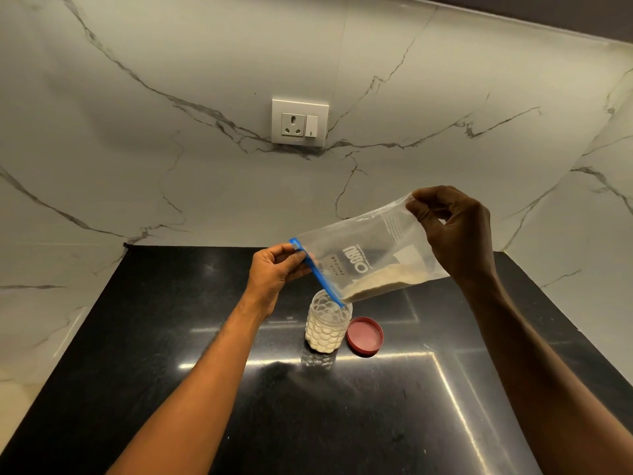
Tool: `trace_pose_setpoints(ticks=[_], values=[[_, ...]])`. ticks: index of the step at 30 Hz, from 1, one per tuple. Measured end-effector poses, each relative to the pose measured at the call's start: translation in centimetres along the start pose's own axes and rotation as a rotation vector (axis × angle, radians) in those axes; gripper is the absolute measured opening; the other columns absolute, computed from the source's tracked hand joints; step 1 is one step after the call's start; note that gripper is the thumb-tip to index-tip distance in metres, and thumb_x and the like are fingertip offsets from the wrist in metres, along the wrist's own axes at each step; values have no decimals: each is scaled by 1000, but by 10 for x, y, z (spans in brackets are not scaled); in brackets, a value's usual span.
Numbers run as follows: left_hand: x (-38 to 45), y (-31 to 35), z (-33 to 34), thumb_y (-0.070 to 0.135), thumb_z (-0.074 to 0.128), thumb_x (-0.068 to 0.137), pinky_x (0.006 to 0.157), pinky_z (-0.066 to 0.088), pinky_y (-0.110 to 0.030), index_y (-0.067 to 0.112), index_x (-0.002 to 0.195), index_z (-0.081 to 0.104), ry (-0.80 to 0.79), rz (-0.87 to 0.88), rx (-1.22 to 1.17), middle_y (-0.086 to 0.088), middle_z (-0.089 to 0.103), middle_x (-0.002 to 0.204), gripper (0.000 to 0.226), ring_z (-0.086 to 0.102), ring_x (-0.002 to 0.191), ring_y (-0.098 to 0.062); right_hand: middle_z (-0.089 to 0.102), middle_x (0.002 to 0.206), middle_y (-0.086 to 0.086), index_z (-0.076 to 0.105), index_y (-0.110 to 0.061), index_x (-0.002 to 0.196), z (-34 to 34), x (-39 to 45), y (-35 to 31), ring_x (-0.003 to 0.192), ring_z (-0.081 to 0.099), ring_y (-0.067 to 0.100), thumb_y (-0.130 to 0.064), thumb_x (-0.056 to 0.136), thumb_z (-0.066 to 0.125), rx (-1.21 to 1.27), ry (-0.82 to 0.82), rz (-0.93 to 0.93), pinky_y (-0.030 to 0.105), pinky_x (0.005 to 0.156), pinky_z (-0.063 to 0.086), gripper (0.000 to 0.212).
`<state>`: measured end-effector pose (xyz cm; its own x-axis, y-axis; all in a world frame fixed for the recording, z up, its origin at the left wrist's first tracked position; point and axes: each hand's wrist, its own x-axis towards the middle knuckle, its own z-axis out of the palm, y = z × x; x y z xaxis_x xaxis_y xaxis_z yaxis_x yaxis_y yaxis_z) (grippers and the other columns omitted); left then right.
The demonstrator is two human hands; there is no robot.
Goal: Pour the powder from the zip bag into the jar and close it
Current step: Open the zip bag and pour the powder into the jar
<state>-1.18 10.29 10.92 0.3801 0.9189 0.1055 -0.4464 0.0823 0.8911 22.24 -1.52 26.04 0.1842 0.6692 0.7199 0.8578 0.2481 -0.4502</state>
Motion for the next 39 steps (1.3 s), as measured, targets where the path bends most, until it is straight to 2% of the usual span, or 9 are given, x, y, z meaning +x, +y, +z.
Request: trace_pose_setpoints(ticks=[8, 27, 36, 39], values=[[-1, 1, -3, 19, 71, 80, 79, 63, -33, 10, 104, 72, 2, 3, 2, -13, 77, 106, 26, 74, 101, -31, 66, 90, -4, 72, -5, 100, 2, 2, -2, 76, 64, 11, -15, 88, 70, 18, -27, -21, -1, 68, 46, 16], [0, 0, -4, 17, 72, 79, 77, 63, -32, 10, 101, 72, 7, -12, 3, -12, 77, 106, 23, 74, 101, -31, 71, 92, 3, 73, -5, 100, 2, 3, -4, 81, 65, 12, -16, 87, 71, -1, -19, -24, -2, 74, 44, 17], [-1, -1, -3, 3, 64, 92, 75, 62, -30, 6, 104, 71, 30, -12, 29, -12, 78, 103, 14, 75, 99, -29, 72, 93, 7, 73, -4, 100, 3, 5, -7, 81, 64, 12, -15, 88, 70, -15, -17, -18, -3, 73, 43, 17], [-1, 0, -3, 1, 64, 92, 76, 63, -31, 4, 105, 70, 40, -18, 25, -12, 77, 103, 15, 75, 98, -29, 71, 93, 3, 73, -4, 100, 3, 4, -8, 82, 64, 11, -15, 88, 71, -19, -12, -17, -1, 74, 43, 17]])
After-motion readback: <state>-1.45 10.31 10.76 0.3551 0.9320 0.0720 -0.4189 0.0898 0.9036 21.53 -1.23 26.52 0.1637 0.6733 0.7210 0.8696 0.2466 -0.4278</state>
